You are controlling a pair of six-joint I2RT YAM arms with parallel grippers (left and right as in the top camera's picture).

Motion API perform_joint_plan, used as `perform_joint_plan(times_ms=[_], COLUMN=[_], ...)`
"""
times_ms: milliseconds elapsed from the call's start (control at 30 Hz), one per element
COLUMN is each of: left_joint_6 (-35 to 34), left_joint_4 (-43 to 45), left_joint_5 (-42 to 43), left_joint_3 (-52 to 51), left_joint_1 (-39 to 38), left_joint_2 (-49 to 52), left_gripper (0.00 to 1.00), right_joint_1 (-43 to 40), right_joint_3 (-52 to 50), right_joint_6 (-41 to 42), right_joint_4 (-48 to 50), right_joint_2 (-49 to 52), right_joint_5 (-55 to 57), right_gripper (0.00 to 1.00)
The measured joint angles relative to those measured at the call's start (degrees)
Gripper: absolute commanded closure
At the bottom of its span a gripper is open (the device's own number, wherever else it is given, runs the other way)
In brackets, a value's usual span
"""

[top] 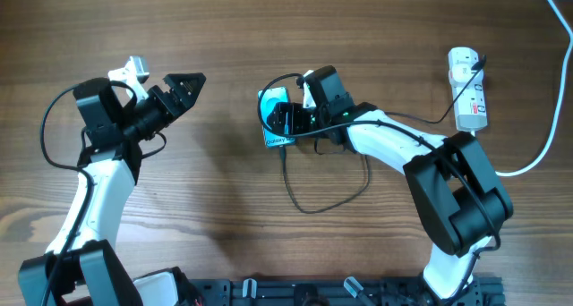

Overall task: Plug charger to phone and switch on socket
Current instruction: 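Release the phone and move the right gripper to the power strip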

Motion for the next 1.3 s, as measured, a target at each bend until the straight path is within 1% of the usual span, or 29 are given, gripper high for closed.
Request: perform_joint_plan(times_ms=[100, 233, 367, 600, 733, 900, 1000, 1167, 1233, 1300], left_joint_6=[0.0, 0.0, 0.0, 0.0, 0.0, 0.0, 0.0, 0.0, 0.0, 0.0], left_joint_4=[0.0, 0.0, 0.0, 0.0, 0.0, 0.0, 0.0, 0.0, 0.0, 0.0], left_joint_5=[0.0, 0.0, 0.0, 0.0, 0.0, 0.0, 0.0, 0.0, 0.0, 0.0], left_joint_3=[0.0, 0.0, 0.0, 0.0, 0.0, 0.0, 0.0, 0.0, 0.0, 0.0], left_joint_1=[0.0, 0.0, 0.0, 0.0, 0.0, 0.0, 0.0, 0.0, 0.0, 0.0], left_joint_2=[0.0, 0.0, 0.0, 0.0, 0.0, 0.0, 0.0, 0.0, 0.0, 0.0], left_gripper=[0.0, 0.0, 0.0, 0.0, 0.0, 0.0, 0.0, 0.0, 0.0, 0.0], right_joint_1=[-0.3, -2.4, -4.8, -6.6, -9.0, -15.1, -17.6, -18.4, -18.4, -18.6], right_joint_3=[0.4, 2.6, 5.5, 13.5, 16.2, 16.4, 16.4, 16.4, 16.3, 16.3], right_joint_6=[0.1, 0.2, -0.2, -4.3, -5.1, -5.9, -8.9, -13.2, -11.3, -5.9], right_joint_4=[-1.0, -7.4, -17.5, -35.8, -41.4, -45.7, -48.5, -54.0, -57.4, -61.5], right_joint_2=[0.0, -0.1, -0.2, -2.7, -5.2, -7.0, -7.0, -7.0, -7.0, -7.0], right_joint_5=[-0.3, -1.6, -1.8, 1.4, 5.6, 12.0, 13.8, 15.5, 18.6, 24.5], right_gripper=[0.0, 0.0, 0.0, 0.0, 0.0, 0.0, 0.0, 0.0, 0.0, 0.0])
